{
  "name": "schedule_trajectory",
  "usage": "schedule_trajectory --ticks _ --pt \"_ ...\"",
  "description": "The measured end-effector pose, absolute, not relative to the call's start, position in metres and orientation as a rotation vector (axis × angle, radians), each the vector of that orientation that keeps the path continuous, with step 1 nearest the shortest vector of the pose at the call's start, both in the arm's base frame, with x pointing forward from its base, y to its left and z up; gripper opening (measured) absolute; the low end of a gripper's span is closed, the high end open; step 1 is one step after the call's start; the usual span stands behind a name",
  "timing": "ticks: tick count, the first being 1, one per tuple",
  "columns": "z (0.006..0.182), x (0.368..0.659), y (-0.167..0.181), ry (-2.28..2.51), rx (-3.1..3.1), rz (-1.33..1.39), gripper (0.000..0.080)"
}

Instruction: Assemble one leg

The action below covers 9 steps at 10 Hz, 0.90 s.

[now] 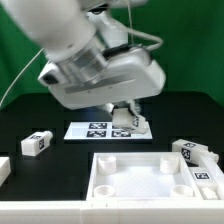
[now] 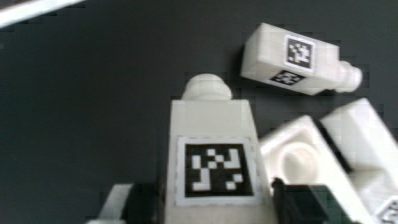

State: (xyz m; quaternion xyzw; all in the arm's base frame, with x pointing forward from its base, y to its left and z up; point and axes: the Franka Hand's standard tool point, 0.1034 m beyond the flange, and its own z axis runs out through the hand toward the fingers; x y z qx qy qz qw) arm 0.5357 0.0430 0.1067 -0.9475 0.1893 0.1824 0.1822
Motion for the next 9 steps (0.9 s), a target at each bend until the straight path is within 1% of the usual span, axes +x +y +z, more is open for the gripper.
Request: schedule_trajectory --ticks 4,5,7,8,9 --pt "0.103 0.546 0.039 0.589 -2.791 0.127 0.0282" --pt "0.105 0.552 0.039 0.562 -2.844 -0.021 0.0282" --pt "0.111 0.561 0.052 0.387 -2.938 -0.261 0.0282" --pt "0.117 0.571 0.062 0.314 -2.958 -0.411 0.0282" --pt "0.117 0.574 0.076 0.235 -2.969 -0.474 0.0282"
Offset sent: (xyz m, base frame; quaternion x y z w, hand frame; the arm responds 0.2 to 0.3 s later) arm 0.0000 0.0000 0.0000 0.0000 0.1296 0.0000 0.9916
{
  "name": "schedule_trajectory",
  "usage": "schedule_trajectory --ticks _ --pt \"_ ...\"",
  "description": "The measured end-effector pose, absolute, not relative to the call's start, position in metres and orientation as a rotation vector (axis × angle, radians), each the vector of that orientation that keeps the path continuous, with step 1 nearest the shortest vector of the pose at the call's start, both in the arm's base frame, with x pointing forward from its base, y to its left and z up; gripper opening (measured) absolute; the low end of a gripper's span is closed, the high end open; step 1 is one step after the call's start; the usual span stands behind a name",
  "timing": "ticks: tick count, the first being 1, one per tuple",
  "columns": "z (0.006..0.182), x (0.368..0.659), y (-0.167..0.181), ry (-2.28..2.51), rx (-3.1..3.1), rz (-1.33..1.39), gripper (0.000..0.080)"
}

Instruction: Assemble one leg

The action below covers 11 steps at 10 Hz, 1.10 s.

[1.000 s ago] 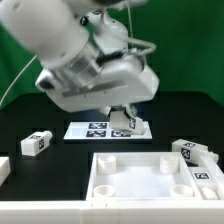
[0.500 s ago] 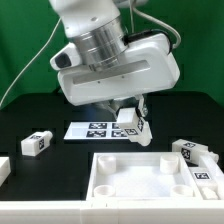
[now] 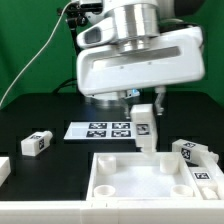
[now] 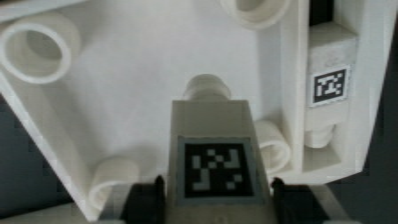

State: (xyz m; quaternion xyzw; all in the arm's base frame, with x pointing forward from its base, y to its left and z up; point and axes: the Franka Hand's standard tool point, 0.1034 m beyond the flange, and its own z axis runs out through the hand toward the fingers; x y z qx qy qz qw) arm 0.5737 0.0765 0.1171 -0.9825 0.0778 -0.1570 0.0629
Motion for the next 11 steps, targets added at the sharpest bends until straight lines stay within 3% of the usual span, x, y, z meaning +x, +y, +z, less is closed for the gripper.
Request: schedule_trajectory --ticks 3,5,9,11 --pt "0.115 0.576 0.077 0.232 -2.95 -0.694 0.0282" --pt "0.116 0.578 0.078 0.233 -2.952 -0.666 0.0282" --pt "0.115 0.613 0.125 0.003 -2.958 -0.667 0.0282" --pt "0.112 0.619 0.125 -0.051 -2.965 -0.655 0.0282"
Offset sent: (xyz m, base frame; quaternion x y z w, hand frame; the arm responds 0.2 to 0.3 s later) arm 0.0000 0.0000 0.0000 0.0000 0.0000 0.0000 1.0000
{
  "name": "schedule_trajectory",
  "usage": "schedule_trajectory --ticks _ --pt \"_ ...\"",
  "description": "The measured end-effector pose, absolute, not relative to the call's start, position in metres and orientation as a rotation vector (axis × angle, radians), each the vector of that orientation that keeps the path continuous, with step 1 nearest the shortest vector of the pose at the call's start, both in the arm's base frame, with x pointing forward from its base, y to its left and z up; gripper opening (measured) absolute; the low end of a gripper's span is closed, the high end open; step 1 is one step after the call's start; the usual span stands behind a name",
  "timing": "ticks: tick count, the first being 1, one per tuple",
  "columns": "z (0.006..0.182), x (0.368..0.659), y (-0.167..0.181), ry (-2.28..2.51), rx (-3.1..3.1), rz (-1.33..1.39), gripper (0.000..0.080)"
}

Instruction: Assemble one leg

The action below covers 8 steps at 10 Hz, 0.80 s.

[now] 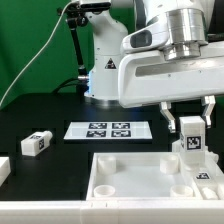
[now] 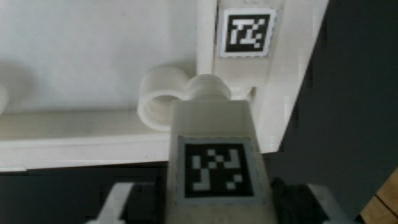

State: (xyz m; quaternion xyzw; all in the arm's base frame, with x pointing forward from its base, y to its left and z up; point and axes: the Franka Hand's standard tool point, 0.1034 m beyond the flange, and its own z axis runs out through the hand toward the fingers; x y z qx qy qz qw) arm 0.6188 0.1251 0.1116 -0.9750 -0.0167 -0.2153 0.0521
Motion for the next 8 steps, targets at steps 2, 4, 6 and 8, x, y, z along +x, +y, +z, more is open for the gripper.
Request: schedule_trajectory --ticks 2,4,6,8 --pt "0.11 0.618 0.125 -0.053 -2.967 -0.651 0.0282" --pt "0.106 0.62 0.119 -0.126 -2.982 -0.651 0.0282" --pt "0.105 0.63 0.113 -0.134 -2.985 -0.656 0.0282" --pt "0.102 0.629 0.113 -0.134 -2.988 -0.648 0.0282"
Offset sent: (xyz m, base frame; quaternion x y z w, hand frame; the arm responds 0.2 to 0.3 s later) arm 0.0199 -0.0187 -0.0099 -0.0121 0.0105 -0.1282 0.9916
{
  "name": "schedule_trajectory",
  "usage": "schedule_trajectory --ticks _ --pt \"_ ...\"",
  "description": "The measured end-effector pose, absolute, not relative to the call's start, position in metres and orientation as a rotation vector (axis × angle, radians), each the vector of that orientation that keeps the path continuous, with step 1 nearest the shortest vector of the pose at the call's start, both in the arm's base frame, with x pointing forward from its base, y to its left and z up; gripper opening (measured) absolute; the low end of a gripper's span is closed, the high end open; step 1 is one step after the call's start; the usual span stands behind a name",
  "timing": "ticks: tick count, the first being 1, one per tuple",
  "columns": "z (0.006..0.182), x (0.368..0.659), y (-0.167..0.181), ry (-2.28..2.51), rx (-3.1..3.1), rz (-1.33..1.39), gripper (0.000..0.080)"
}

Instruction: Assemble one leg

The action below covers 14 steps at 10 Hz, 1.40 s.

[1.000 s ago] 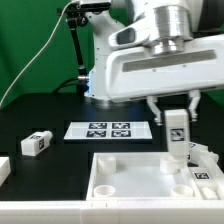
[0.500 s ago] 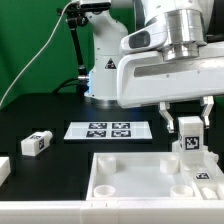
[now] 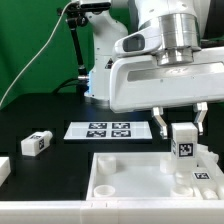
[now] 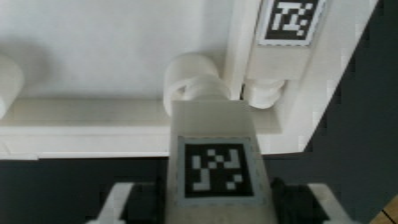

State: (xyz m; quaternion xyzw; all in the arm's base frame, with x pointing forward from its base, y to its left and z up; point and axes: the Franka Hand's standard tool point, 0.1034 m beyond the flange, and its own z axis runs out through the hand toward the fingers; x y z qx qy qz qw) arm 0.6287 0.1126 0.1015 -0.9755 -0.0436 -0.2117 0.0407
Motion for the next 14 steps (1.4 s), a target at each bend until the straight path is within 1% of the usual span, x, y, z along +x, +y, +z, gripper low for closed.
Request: schedule_trajectory --ticks 2,8,13,14 --pt "0.099 0.63 0.111 -0.13 -2.989 -0.655 0.0282" --pt "0.099 0.639 0.111 -0.126 -2.983 -0.695 0.0282" --pt "0.08 0.635 0.109 -0.117 -2.994 -0.676 0.0282" --pt "0.08 0.636 0.108 -0.115 -2.992 -0.7 0.0282"
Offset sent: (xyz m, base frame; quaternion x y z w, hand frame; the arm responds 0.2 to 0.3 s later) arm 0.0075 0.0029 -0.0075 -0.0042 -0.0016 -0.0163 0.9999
